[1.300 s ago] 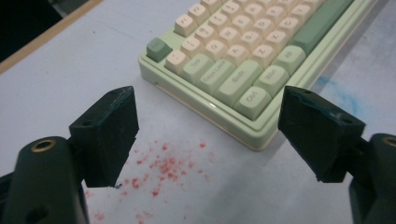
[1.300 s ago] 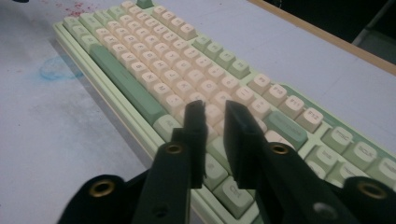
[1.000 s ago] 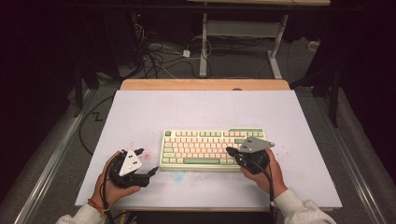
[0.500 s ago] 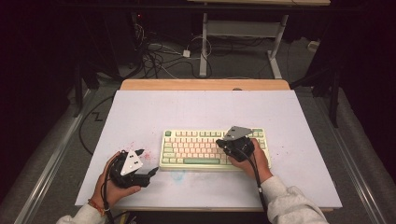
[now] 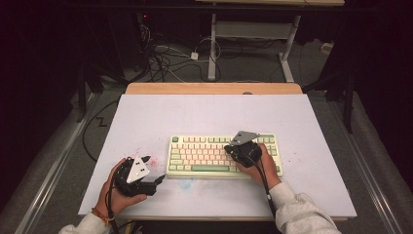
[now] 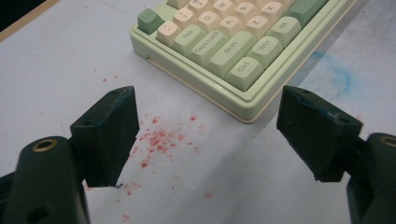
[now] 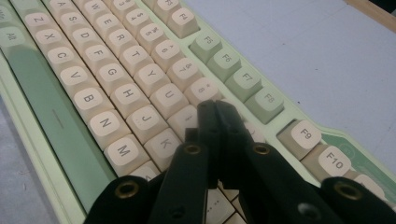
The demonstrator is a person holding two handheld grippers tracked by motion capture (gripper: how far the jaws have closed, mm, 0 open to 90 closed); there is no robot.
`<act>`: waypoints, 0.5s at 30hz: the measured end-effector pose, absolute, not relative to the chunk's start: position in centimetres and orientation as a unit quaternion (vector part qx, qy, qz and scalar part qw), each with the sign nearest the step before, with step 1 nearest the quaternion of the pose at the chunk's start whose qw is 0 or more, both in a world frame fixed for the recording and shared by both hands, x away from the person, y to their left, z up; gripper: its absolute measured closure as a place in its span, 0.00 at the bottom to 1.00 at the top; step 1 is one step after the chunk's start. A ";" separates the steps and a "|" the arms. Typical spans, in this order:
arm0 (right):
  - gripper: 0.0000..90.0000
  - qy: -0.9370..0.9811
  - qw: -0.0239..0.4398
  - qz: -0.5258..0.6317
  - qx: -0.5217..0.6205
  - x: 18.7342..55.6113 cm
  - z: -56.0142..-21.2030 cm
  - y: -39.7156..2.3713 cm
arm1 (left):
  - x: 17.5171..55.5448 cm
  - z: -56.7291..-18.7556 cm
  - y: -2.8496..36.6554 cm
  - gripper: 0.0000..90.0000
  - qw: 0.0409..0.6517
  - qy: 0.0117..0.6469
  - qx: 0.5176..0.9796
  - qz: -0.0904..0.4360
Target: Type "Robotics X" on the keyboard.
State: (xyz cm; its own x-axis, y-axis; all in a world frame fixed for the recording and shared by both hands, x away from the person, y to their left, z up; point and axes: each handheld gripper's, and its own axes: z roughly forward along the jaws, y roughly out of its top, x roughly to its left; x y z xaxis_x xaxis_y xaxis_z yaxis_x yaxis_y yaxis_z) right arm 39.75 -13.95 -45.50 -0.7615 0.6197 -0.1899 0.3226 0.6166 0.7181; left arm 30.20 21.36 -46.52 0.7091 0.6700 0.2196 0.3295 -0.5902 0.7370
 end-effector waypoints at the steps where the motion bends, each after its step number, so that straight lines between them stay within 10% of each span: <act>1: 1.00 0.873 0.215 0.343 0.270 39.8 -45.5 -14.0 | 30.2 -46.5 21.4 0.22 0.345 0.291 0.858 0.246; 15: 0.97 0.865 0.215 0.366 0.267 39.2 -44.9 -14.4 | 30.2 -46.6 21.3 0.22 0.344 0.291 0.859 0.245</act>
State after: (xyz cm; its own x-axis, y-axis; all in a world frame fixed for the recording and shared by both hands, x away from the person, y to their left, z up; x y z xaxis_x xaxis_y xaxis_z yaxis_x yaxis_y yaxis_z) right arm 39.18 -14.40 -44.85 -0.7651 0.6192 -0.1764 0.3051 0.5900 0.7476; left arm 30.20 21.33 -46.55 0.7102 0.6683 0.2214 0.3310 -0.5945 0.7328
